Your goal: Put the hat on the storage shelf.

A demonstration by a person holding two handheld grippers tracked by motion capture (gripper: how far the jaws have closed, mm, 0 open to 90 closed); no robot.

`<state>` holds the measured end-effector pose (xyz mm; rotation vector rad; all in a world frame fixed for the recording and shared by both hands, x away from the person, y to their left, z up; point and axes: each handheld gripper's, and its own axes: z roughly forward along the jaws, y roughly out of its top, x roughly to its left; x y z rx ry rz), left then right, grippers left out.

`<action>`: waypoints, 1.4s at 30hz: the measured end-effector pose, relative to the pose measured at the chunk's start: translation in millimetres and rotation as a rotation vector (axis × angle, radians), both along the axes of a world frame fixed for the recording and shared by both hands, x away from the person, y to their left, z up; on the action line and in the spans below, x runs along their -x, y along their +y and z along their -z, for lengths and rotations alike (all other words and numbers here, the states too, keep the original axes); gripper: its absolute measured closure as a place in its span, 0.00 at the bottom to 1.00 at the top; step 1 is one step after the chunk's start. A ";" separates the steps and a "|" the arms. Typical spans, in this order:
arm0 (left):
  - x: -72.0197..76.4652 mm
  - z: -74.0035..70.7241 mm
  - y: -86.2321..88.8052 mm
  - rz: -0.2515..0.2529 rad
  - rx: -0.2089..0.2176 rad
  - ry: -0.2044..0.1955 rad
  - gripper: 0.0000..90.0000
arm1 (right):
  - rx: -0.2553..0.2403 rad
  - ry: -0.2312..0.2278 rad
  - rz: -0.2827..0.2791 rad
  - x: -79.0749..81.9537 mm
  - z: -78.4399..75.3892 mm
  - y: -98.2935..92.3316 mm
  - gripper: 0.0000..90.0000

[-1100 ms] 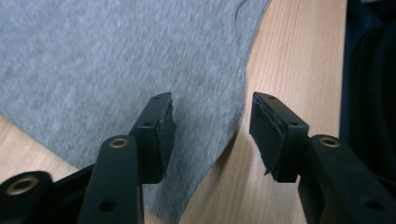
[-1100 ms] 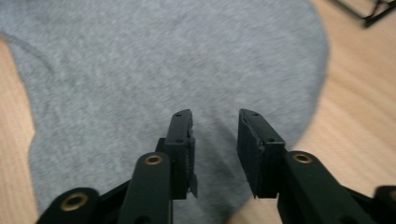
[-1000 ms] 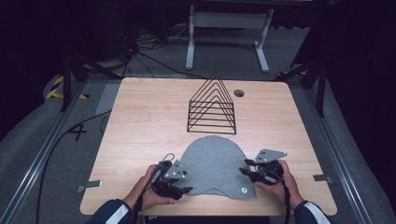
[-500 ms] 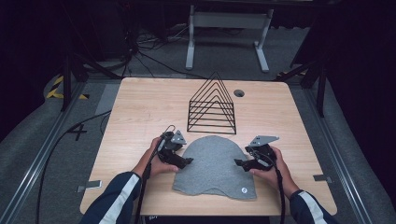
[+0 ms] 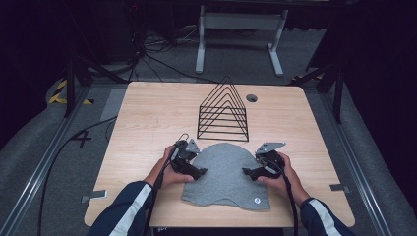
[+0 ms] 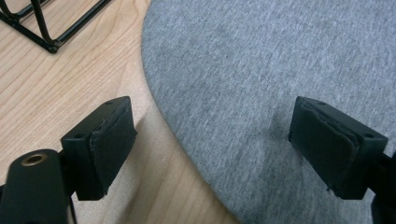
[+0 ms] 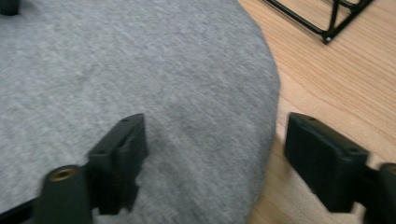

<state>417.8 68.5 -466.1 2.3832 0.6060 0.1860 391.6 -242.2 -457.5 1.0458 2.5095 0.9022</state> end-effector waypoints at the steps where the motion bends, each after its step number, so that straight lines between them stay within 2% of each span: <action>1: 1.5 -0.6 -0.3 -0.007 -0.003 0.006 0.21 | 0.002 0.002 -0.016 2.7 -1.7 2.0 0.39; 3: 3.7 -2.6 -0.6 0.002 -0.005 0.009 0.27 | 0.000 0.001 -0.027 3.8 -2.7 2.9 0.45; 4: 3.7 -2.6 -0.6 0.002 -0.005 0.009 0.29 | 0.000 0.001 -0.027 3.8 -2.7 2.9 0.45; 5: 4.5 -3.2 -0.8 0.001 -0.006 0.009 0.29 | -0.002 0.000 -0.024 4.0 -2.7 3.1 0.48; 6: 5.8 -3.5 -0.9 -0.002 0.000 0.011 0.32 | -0.007 0.000 -0.017 4.2 -2.9 2.7 0.53; 10: 4.8 -5.6 1.2 -0.016 0.012 0.020 0.53 | -0.036 0.000 -0.012 3.5 -3.0 -1.3 0.72; 13: 1.3 -6.0 5.3 -0.015 0.032 0.036 0.68 | -0.054 0.004 -0.014 1.3 -2.5 -3.6 0.82; 14: 1.3 -6.0 5.3 -0.015 0.032 0.036 0.74 | -0.054 0.004 -0.014 1.3 -2.5 -3.6 0.82; 15: -0.9 -4.6 8.7 -0.009 0.062 0.057 0.81 | -0.067 0.010 -0.028 0.2 -2.0 -4.3 0.87; 19: -4.4 -3.2 9.8 0.023 0.078 0.063 0.92 | -0.075 0.007 -0.037 -0.6 -1.4 -3.9 0.92; 23: -2.7 -4.6 6.2 0.034 0.058 0.044 0.95 | -0.081 0.008 -0.036 -1.0 -1.6 -4.6 0.93; 26: 0.1 -7.0 3.6 0.045 0.027 0.014 0.96 | -0.072 -0.013 -0.045 -0.5 -4.5 -5.2 0.93; 28: 2.9 -14.4 2.0 0.056 0.035 -0.030 0.96 | -0.087 -0.034 -0.046 1.5 -11.0 -6.4 0.93; 30: 4.0 -17.1 2.0 0.054 0.040 -0.040 0.96 | -0.096 -0.066 -0.054 3.4 -18.5 -7.7 0.93; 31: 5.4 -21.0 2.4 0.056 0.052 -0.049 0.96 | -0.096 -0.066 -0.054 3.4 -18.5 -7.7 0.93; 33: 9.5 -29.3 3.5 0.065 0.060 -0.078 0.96 | -0.108 -0.094 -0.060 6.4 -28.0 -8.7 0.93; 34: 14.0 -38.1 3.6 0.078 0.062 -0.111 0.96 | -0.117 -0.113 -0.068 9.2 -35.7 -9.5 0.93; 37: 20.8 -54.6 5.0 0.087 0.085 -0.154 0.96 | -0.130 -0.151 -0.081 13.3 -49.8 -9.2 0.93; 38: 20.8 -54.6 5.0 0.087 0.085 -0.154 0.96 | -0.133 -0.164 -0.087 14.3 -54.4 -9.0 0.93; 42: 24.0 -81.2 7.3 0.101 0.107 -0.218 0.96 | -0.144 -0.206 -0.105 17.4 -71.4 -7.0 0.93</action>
